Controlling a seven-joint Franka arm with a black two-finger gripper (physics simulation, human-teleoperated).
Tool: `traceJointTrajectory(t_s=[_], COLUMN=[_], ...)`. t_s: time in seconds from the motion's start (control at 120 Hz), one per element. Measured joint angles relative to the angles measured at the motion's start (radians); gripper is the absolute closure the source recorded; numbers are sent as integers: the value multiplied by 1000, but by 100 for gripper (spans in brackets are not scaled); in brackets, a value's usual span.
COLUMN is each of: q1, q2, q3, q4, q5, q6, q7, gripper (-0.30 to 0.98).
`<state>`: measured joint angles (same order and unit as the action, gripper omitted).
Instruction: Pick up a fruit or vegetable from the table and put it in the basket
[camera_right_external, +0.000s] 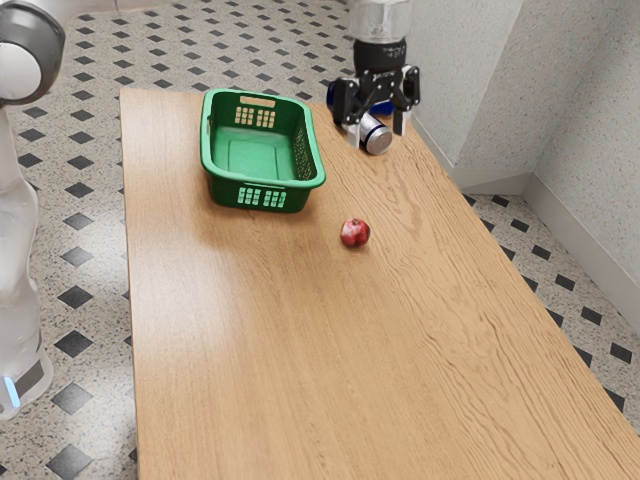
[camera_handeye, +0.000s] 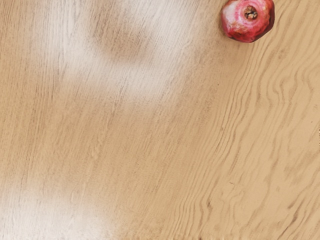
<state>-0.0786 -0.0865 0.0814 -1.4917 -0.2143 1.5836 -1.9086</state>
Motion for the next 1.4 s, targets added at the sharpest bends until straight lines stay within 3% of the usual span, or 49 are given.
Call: traceJointTrajectory(t_s=[0.333,0.442,0.617,0.975,1.092,1.4], q1=[-54,-75,27,233,165,-173], q2=[-9,1,66,114,115,110], q3=[-9,66,145,116,108,112], q4=[3,-8,-8,-37,-60,-151], q5=[-29,-14,-10,-36,-41,-68], q6=[4,0,2,70,100,199], q7=[-262,-303,-319,-317,-316,-287], gripper=[0,0,0,0,0,0])
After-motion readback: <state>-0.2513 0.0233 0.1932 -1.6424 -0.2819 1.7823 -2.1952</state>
